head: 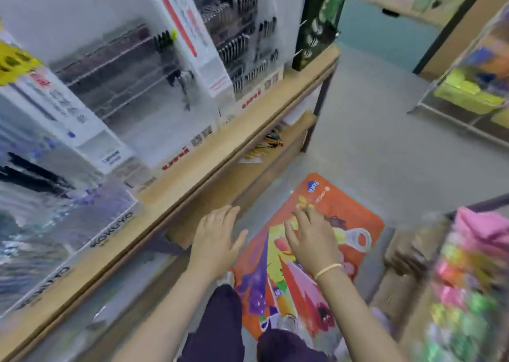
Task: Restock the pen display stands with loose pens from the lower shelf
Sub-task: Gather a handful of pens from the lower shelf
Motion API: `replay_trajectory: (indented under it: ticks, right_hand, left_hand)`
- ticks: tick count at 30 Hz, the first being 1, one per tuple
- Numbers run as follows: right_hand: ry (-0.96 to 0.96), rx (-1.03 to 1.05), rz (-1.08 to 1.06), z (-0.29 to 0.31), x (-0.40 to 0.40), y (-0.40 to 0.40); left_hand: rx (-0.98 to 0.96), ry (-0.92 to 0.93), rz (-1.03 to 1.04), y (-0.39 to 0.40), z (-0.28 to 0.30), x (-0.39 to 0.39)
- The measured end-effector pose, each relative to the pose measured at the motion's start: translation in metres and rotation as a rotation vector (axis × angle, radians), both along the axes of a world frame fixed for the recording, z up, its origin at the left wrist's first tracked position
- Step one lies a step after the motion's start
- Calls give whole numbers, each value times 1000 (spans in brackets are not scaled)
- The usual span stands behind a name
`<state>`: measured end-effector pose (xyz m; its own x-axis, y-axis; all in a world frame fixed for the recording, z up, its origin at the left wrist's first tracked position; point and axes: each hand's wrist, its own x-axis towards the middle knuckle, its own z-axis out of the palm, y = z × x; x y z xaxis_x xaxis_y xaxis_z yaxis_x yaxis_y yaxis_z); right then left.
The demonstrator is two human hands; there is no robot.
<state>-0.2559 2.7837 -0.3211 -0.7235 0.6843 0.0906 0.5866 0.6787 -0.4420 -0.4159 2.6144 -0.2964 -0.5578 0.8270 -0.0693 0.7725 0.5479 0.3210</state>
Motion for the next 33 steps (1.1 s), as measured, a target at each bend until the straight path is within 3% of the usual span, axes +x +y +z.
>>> replay_trajectory:
  ticks: [6,12,16,22,26,33]
  right_hand:
    - [-96,-25,50,-137,-64,99]
    - [-69,-111,54,-327,-168,186]
    - [56,-91,96,-406,-242,236]
    - [116,101,147,-462,-313,287]
    - [108,111,166,-479,-341,303]
    - [81,113,254,-479,-354,310]
  left_hand:
    - [-70,-24,20,96,-135,-56]
    - [41,-218,310,185,-315,-137]
    - [195,-337,523,241,-401,-197]
    - [440,-513,791,304,-467,-246]
    - [634,-582,884,335,-486,-263]
    - [761,-494,1015,368,-487,-269]
